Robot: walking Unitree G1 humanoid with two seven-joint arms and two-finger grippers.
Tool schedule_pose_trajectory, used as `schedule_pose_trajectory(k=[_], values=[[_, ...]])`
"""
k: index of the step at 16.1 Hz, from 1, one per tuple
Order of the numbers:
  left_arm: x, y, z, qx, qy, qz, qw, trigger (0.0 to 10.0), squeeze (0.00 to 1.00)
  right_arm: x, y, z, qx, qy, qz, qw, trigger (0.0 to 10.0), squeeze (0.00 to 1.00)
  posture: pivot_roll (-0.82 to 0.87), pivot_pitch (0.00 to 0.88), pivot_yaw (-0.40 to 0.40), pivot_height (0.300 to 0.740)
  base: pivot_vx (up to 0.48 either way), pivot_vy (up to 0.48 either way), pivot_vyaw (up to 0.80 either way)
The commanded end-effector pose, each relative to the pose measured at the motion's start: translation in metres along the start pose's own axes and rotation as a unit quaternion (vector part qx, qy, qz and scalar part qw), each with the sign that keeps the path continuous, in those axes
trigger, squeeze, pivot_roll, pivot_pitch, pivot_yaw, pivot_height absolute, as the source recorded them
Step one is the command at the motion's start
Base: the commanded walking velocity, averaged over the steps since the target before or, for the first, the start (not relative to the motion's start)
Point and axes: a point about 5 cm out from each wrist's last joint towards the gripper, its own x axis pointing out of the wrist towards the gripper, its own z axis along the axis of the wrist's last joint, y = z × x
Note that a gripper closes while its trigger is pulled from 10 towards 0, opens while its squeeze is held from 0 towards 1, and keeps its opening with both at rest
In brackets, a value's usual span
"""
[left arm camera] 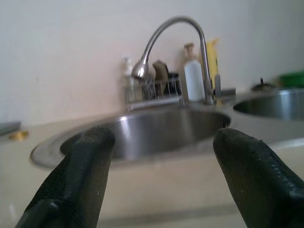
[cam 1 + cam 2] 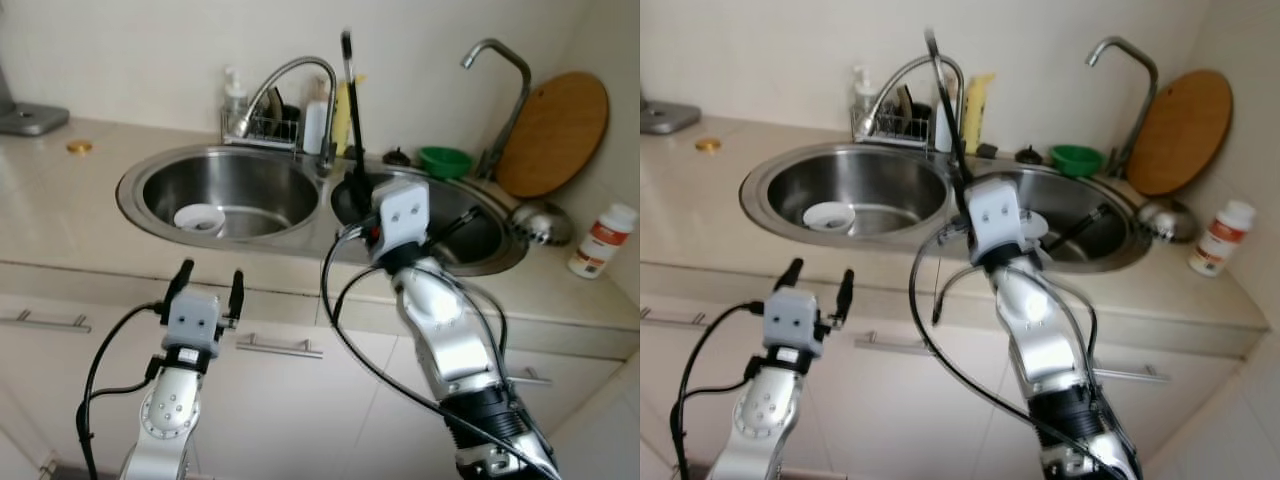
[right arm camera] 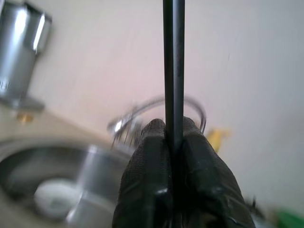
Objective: Kitchen organization
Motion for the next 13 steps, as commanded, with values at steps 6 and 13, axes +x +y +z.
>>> schedule_pose_trajectory(k=[6, 13], values=[[0.012, -0.005, 0.016, -0.018, -0.027, -0.004, 0.999, 10.0, 0.00, -0.007, -0.002, -0.012, 0.014, 0.025, -0.010, 1.000, 10.0, 0.00, 0.14, 0.000, -0.100, 0.740, 0.284, 0.000, 0.00], [0.015, -0.006, 0.022, -0.021, -0.034, -0.002, 0.999, 10.0, 0.00, 0.000, -0.012, -0.034, 0.041, 0.081, -0.023, 0.996, 10.0, 0.00, 0.14, 0.000, -0.102, 0.740, 0.283, 0.000, 0.00]])
